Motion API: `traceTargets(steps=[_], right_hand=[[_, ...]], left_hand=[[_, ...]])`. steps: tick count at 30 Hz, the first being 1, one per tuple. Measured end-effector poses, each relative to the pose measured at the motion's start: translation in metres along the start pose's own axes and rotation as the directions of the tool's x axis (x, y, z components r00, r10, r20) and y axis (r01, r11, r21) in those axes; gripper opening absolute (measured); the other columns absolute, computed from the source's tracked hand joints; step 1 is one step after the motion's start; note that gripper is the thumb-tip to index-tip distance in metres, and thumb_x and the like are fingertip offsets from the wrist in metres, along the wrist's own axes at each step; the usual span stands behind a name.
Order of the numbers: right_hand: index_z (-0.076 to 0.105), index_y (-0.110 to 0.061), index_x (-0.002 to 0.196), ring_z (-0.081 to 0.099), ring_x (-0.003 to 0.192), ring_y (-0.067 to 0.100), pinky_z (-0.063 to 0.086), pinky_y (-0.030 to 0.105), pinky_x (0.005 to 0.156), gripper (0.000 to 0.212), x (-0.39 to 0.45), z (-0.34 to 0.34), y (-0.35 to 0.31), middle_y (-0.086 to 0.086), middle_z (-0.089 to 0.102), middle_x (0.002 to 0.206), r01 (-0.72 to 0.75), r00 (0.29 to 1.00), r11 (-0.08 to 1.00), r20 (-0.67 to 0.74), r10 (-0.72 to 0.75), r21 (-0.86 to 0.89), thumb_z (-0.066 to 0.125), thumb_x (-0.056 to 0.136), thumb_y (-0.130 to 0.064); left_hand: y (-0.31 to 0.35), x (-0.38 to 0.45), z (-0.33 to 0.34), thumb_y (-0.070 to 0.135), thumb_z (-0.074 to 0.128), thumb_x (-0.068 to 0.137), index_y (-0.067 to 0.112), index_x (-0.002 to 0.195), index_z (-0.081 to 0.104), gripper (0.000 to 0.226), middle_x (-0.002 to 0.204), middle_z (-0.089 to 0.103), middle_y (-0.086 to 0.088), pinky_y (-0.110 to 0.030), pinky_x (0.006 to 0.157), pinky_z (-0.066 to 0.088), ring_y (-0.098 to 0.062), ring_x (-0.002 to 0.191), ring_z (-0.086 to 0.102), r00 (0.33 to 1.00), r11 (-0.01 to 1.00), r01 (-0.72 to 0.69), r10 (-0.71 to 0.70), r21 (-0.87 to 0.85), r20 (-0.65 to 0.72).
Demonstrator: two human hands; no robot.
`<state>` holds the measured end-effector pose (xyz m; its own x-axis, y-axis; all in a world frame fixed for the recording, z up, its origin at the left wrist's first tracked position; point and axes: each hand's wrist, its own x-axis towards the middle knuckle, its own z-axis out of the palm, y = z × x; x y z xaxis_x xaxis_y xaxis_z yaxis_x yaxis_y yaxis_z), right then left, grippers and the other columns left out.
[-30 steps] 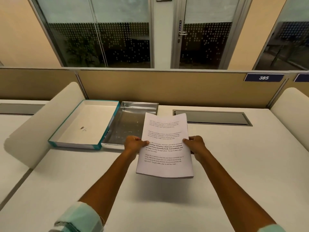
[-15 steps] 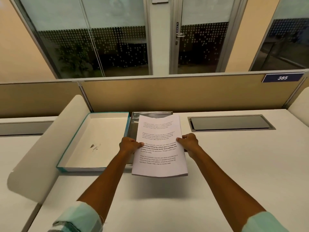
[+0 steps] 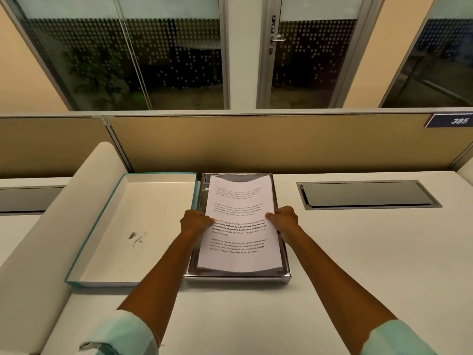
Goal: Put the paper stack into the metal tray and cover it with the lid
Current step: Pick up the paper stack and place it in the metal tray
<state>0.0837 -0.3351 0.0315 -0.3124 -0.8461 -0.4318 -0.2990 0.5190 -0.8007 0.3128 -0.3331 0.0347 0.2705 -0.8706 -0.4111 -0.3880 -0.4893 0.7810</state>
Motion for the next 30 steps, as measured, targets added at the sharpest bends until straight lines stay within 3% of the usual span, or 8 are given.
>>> traceTargets(steps=[5, 9, 14, 17, 21, 26, 30], right_hand=[[0.058, -0.009, 0.101, 0.072, 0.090, 0.032, 0.061, 0.043, 0.080, 0.022, 0.026, 0.023, 0.000, 0.013, 0.071, 0.112, -0.010, 1.000, 0.999, -0.017, 0.009, -0.032, 0.068, 0.088, -0.025], [0.064, -0.006, 0.104, 0.073, 0.088, 0.032, 0.061, 0.040, 0.078, 0.026, 0.041, 0.036, 0.004, 0.014, 0.072, 0.110, -0.026, 0.999, 0.994, -0.048, 0.021, -0.103, 0.066, 0.089, -0.027], [0.065, -0.008, 0.105, 0.067, 0.074, 0.023, 0.054, 0.030, 0.062, 0.024, 0.049, 0.044, 0.009, 0.012, 0.073, 0.109, 0.008, 0.996, 0.986, -0.089, -0.024, -0.169, 0.062, 0.091, -0.027], [0.063, -0.007, 0.100, 0.068, 0.077, 0.026, 0.055, 0.033, 0.066, 0.021, 0.050, 0.044, 0.009, 0.013, 0.072, 0.109, 0.032, 0.994, 0.977, -0.092, -0.052, -0.210, 0.060, 0.093, -0.026], [0.060, -0.005, 0.118, 0.069, 0.099, 0.033, 0.055, 0.035, 0.077, 0.031, 0.045, 0.043, 0.009, 0.014, 0.068, 0.121, 0.055, 0.998, 0.963, 0.002, -0.056, -0.264, 0.061, 0.093, -0.024], [0.041, -0.007, 0.132, 0.060, 0.119, 0.033, 0.053, 0.037, 0.090, 0.058, 0.027, 0.038, 0.017, 0.014, 0.057, 0.135, 0.156, 0.983, 0.950, 0.135, -0.123, -0.269, 0.073, 0.084, -0.017], [0.022, -0.010, 0.141, 0.058, 0.121, 0.030, 0.052, 0.035, 0.093, 0.095, 0.007, 0.037, 0.033, 0.011, 0.053, 0.139, 0.245, 0.958, 0.905, 0.233, -0.170, -0.347, 0.086, 0.070, -0.019]], left_hand=[[-0.008, 0.030, 0.005, 0.018, 0.073, 0.082, 0.007, 0.084, 0.060, 0.017, 0.107, 0.071, -0.019, -0.046, 0.083, 0.059, -0.036, 0.089, 0.071, 0.998, 0.999, 0.044, -0.044, 0.000, -0.036], [-0.014, 0.047, 0.013, 0.021, 0.071, 0.083, 0.002, 0.101, 0.065, 0.027, 0.110, 0.071, -0.018, -0.044, 0.087, 0.058, -0.036, 0.093, 0.070, 0.999, 0.997, 0.017, -0.013, 0.077, -0.049], [-0.014, 0.058, 0.023, 0.021, 0.068, 0.086, 0.001, 0.107, 0.066, 0.029, 0.113, 0.070, -0.018, -0.036, 0.082, 0.055, -0.035, 0.096, 0.070, 0.995, 0.979, -0.037, 0.054, 0.198, -0.083], [-0.012, 0.058, 0.028, 0.020, 0.066, 0.087, 0.003, 0.111, 0.063, 0.030, 0.115, 0.068, -0.017, -0.038, 0.084, 0.055, -0.035, 0.098, 0.068, 0.991, 0.976, -0.061, 0.083, 0.209, -0.102], [-0.017, 0.053, 0.034, 0.017, 0.066, 0.087, 0.003, 0.123, 0.055, 0.040, 0.127, 0.062, -0.018, -0.043, 0.093, 0.052, -0.037, 0.111, 0.063, 0.986, 0.961, -0.143, 0.159, 0.237, -0.050], [-0.029, 0.031, 0.032, 0.015, 0.081, 0.072, 0.008, 0.136, 0.034, 0.080, 0.138, 0.051, -0.014, -0.040, 0.101, 0.048, -0.031, 0.125, 0.052, 0.923, 0.919, -0.372, 0.352, 0.129, 0.152], [-0.042, 0.016, 0.025, 0.027, 0.089, 0.061, 0.008, 0.142, 0.021, 0.106, 0.140, 0.045, -0.014, -0.042, 0.100, 0.051, -0.029, 0.124, 0.052, 0.864, 0.819, -0.480, 0.379, 0.315, 0.332]])
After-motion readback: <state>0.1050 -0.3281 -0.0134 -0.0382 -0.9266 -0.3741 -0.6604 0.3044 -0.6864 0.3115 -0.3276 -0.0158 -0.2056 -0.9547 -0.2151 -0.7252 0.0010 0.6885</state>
